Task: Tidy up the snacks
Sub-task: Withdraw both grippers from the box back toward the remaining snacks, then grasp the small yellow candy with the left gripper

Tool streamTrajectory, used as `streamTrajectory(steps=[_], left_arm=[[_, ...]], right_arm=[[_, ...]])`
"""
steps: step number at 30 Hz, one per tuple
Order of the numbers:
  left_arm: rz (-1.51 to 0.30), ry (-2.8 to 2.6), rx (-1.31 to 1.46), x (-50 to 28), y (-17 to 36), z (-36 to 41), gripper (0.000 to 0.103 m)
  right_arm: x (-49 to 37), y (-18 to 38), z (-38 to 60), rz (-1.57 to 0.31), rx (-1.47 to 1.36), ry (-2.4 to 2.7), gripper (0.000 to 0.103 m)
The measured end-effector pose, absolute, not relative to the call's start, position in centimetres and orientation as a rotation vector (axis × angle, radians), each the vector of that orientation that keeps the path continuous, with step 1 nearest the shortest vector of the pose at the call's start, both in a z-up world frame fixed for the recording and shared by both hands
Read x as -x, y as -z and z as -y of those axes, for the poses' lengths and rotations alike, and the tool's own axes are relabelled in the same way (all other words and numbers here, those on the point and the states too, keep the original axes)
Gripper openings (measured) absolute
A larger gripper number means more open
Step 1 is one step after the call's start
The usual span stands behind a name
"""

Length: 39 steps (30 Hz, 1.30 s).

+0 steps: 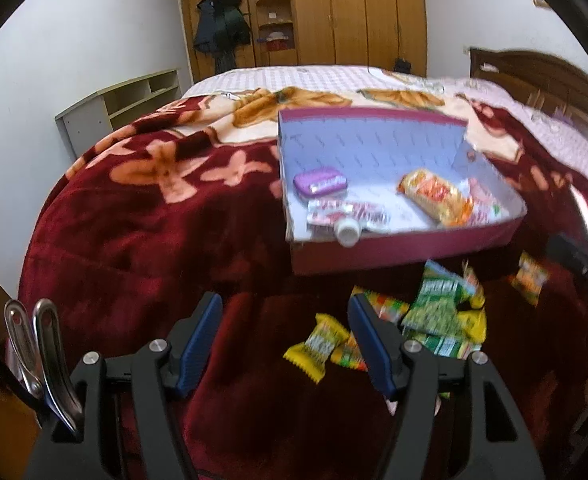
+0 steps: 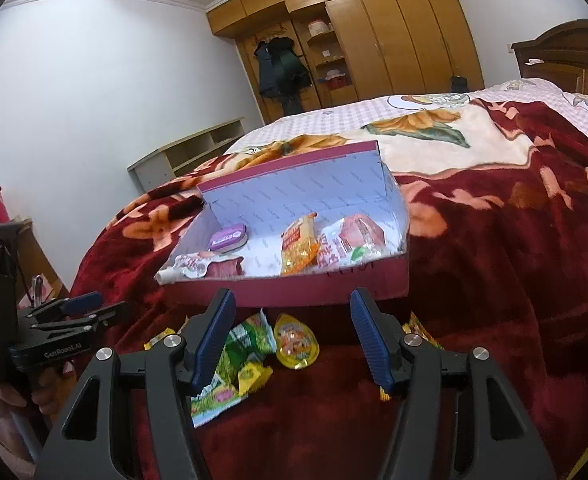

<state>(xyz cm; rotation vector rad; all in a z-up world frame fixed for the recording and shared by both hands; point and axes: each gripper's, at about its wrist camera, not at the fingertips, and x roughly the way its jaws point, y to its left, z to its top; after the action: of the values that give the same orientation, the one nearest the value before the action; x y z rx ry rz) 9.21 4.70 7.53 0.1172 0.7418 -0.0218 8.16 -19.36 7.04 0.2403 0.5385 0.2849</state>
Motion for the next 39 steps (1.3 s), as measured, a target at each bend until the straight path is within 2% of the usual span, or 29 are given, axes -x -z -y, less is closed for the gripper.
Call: streamTrajectory(steps=[14, 35, 38, 39], left_arm=[[-0.826, 0.034, -0.209, -9.8, -2.5, -4.4, 0.069], [-0.838, 0.064, -0.175, -13.4, -0.8, -3.7, 0.068], [-0.835, 0.062, -0.178, -13.3, -0.7, -3.7, 0.063], [-0.832, 0.063, -0.181, -13.1, -0.7, -3.6, 0.058]], right_arm=[[-6.8, -5.3, 19.7, -0.577, -0.246, -0.268, 0.061], [-7.8, -2.8, 20.1, -0.648, -0.277, -0.27, 0.061], [-7.8, -2.6, 20.2, -0.653, -0.282, -0.273, 0.061], [-7.8, -2.5, 20.3, -0.653, -0.282, -0.272, 0.061]])
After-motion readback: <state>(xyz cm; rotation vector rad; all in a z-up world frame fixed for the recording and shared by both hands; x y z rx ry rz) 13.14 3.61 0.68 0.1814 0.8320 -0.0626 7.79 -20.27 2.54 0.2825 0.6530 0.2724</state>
